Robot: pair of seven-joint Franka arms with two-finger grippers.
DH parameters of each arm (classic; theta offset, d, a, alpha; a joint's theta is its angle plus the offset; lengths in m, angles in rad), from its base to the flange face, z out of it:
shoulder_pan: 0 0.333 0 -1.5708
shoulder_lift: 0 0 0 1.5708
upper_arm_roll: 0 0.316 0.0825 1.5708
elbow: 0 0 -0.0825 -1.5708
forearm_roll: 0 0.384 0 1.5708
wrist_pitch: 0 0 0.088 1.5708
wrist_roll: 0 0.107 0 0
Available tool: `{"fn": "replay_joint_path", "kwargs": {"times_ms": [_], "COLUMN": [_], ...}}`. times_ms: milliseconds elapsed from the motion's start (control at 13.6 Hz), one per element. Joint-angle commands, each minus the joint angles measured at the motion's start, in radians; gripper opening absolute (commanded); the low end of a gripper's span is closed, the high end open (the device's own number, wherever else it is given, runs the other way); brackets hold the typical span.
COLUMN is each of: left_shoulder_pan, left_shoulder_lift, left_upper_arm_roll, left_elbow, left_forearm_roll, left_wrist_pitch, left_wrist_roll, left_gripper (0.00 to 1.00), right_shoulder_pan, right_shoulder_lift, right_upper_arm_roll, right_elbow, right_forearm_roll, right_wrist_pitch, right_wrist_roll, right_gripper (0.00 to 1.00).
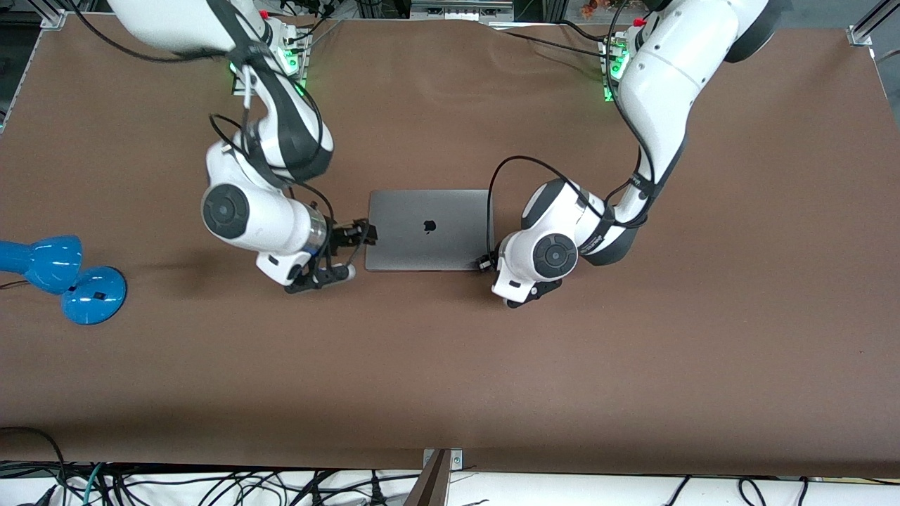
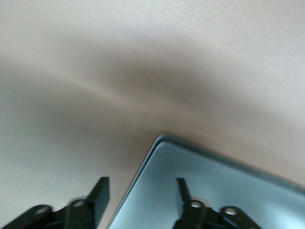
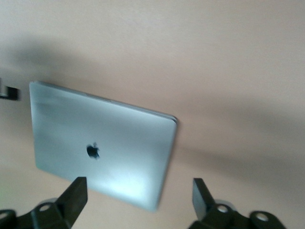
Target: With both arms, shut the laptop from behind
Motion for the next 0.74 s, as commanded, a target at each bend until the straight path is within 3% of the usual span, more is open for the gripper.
{"fn": "replay_joint_path", "kwargs": {"times_ms": [0, 221, 442, 663], "left_shoulder_pan": [0.031, 0.098, 0.153, 0.211], "left_shoulder_lift": [-0.190, -0.388, -0.522, -0.684], "left_upper_arm_roll": [-0.006, -0.009, -0.009, -0.007], "left_elbow": [-0.075, -0.206, -0.257, -0.370], "left_forearm_roll": [0.031, 0.011, 0.000, 0.000], "left_wrist_pitch": [-0.126, -0.184, -0.270, -0.283], "left_wrist_roll": [0.079, 0.197, 0.275, 0.375], "left_gripper": [1.00, 1.00, 1.00, 1.00], "right_shoulder_pan": [-0.023, -0.077, -0.152, -0.213], "right_shoulder_lift": [-0.128, -0.247, -0.355, -0.416], "right_upper_arm_roll": [-0.006, -0.006, -0.006, -0.008], "right_elbow": [-0.017, -0.016, -0.019, -0.017], "right_forearm_roll": [-0.070, -0.113, -0.140, -0.173], "right_wrist_pitch": [-0.124, -0.231, -0.329, -0.388], "right_wrist_roll": [0.076, 0.101, 0.087, 0.074], "right_gripper": [1.00, 1.00, 1.00, 1.00]}}
